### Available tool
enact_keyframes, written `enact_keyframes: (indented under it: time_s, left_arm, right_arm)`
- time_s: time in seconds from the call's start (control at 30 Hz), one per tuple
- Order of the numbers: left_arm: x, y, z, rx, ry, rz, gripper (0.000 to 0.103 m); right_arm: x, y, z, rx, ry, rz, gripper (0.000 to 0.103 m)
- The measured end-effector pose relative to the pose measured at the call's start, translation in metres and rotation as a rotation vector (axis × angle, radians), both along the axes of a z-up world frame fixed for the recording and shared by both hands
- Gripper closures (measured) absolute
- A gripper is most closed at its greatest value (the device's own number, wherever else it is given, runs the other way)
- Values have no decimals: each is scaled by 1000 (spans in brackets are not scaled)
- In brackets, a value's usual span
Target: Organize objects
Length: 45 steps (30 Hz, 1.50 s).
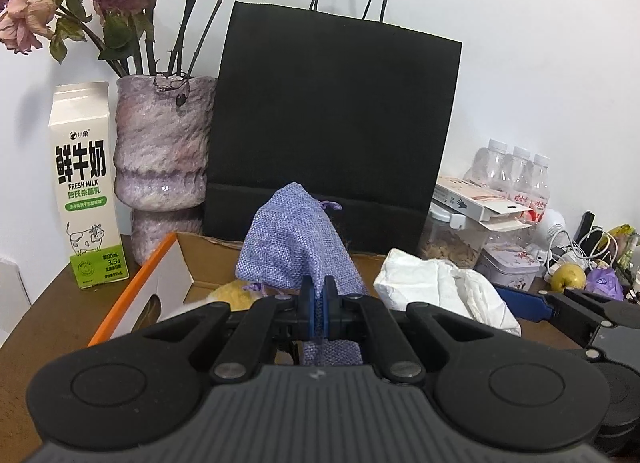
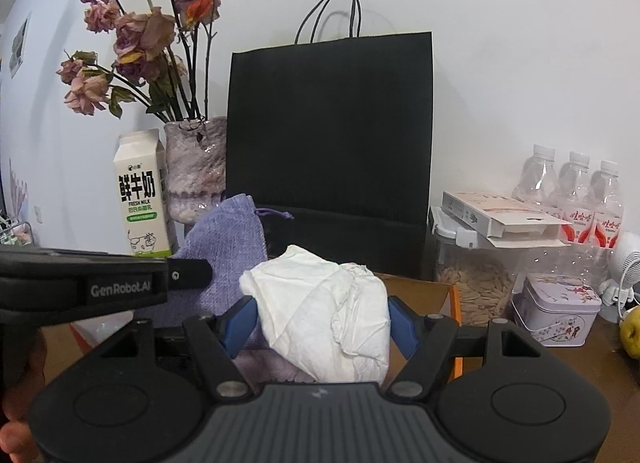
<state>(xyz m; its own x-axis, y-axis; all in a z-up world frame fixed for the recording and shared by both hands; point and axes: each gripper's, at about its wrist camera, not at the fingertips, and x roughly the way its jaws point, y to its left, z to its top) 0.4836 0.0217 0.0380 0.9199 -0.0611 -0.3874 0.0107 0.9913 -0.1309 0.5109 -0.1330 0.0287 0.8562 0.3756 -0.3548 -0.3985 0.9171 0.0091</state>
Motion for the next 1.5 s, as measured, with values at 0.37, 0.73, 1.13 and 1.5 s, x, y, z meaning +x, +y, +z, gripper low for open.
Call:
enact_keyframes:
  time_s: [0.37,0.73,1.13,1.5]
  left_arm:
    - [-4,10,5,74,-88,126,0]
    - [-9,21,7,75,-93,155,0]
    - [-69,18,22,86,-77,120,0]
    - [-159,16,29,92,-64,124,0]
  right_arm:
    - [6,-1,-6,-7,19,-37,0]
    - [7,-1,-10,-14,48,-49,0]
    - [-43,-9,10,-11,18,-38,0]
    - [-128,-22,20,0,17,-52,0]
